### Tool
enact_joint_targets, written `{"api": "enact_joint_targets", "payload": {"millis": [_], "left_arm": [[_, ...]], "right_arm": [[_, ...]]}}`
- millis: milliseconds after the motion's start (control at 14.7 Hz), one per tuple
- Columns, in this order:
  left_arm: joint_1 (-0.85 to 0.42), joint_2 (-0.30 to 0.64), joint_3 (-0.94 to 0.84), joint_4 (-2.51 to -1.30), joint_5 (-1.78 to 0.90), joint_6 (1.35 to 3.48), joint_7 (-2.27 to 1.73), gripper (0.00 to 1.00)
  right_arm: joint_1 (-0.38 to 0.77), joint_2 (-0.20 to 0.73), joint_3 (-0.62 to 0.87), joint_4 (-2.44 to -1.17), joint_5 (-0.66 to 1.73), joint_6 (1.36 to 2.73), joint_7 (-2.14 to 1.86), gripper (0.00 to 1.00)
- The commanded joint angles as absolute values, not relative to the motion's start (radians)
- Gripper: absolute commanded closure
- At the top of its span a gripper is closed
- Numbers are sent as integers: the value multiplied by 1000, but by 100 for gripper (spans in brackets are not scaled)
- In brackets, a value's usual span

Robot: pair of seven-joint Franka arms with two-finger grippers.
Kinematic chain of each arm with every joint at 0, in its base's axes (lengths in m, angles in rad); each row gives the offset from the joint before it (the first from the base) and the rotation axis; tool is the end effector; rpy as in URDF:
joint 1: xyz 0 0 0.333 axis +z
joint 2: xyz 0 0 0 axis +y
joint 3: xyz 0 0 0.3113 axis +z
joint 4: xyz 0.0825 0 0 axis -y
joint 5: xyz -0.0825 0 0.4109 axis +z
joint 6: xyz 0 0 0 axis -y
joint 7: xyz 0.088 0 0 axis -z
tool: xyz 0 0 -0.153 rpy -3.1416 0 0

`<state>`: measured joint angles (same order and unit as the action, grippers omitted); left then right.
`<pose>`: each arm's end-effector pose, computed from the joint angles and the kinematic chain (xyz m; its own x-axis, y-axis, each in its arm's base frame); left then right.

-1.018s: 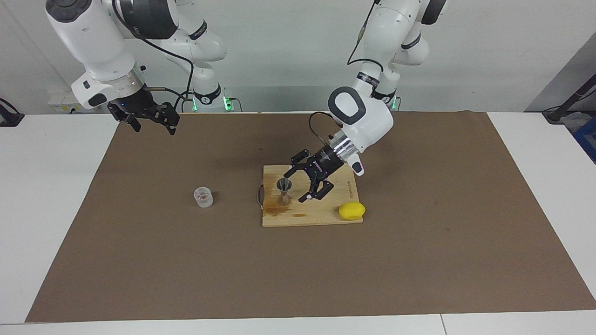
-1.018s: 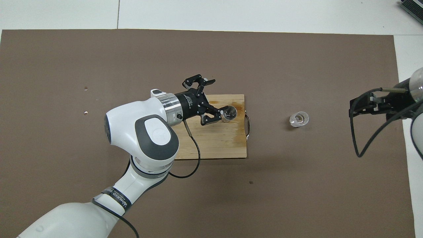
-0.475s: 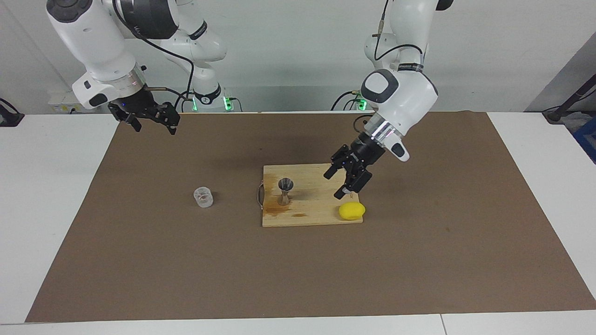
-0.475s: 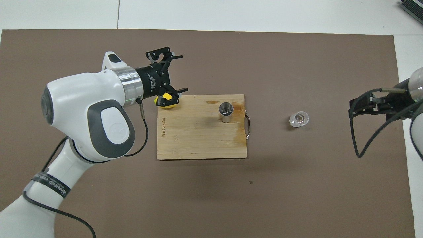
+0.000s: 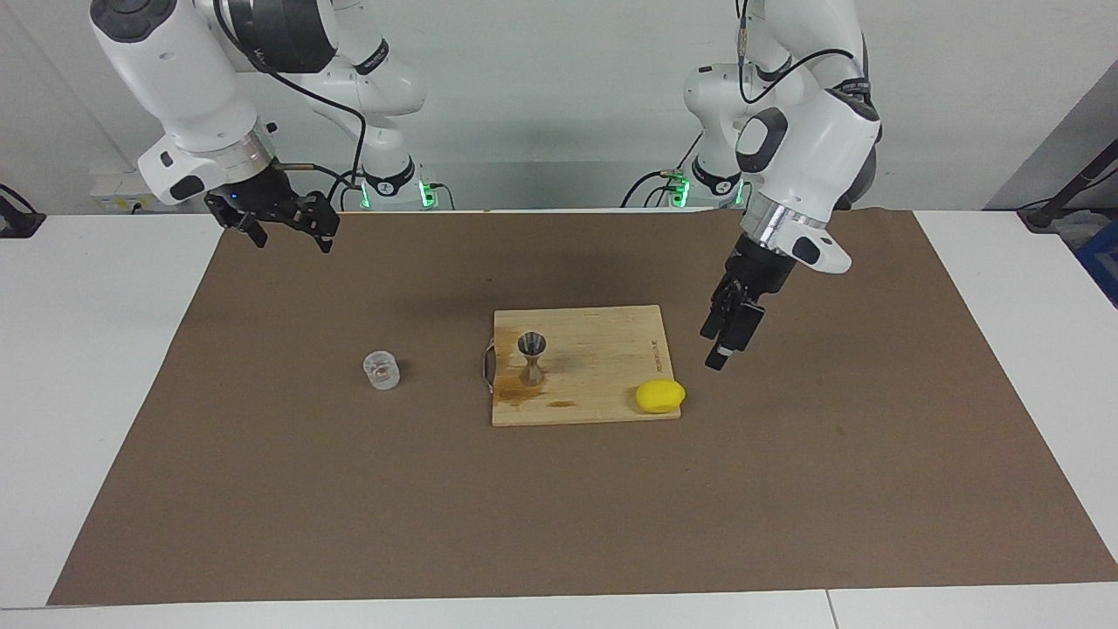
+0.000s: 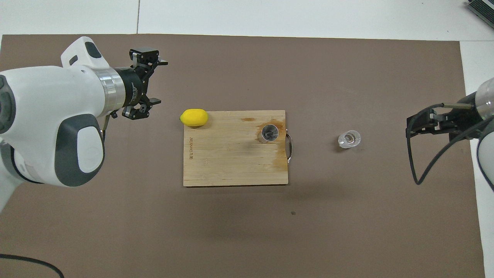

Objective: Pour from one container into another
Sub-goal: 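Open the left gripper and withdraw it while the right gripper starts reaching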

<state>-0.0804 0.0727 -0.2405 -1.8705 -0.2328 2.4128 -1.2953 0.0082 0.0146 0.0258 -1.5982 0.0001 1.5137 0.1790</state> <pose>0.6297 -0.2152 0.4706 0.4609 0.8812 -0.1054 0.7999 -0.3610 0.4794 0.5731 0.0194 0.5473 0.9847 -0.1446 -0.0974 -0.1436 -0.9895 0.0172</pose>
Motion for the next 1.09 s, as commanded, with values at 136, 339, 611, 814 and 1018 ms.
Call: {"api": "enact_joint_targets", "payload": {"millis": [136, 339, 611, 814, 1018], "left_arm": [[-41, -9, -244, -1881, -71, 2170, -1090, 0], [-26, -37, -241, -1881, -69, 2025, -737, 0], [5, -75, -239, -1875, -69, 1907, -427, 0], [24, -81, -239, -1820, -45, 1772, -278, 0], [28, -75, -238, -1752, -25, 1660, -167, 0]], "right_arm": [[8, 8, 28, -1621, -8, 1555, 369, 1], [5, 18, 29, -1651, -6, 1612, 513, 1], [-20, 38, 28, -1730, 57, 1750, 647, 2], [-35, 101, 26, -1753, 104, 1805, 719, 2], [-75, 162, 26, -1755, 207, 1854, 853, 1]]}}
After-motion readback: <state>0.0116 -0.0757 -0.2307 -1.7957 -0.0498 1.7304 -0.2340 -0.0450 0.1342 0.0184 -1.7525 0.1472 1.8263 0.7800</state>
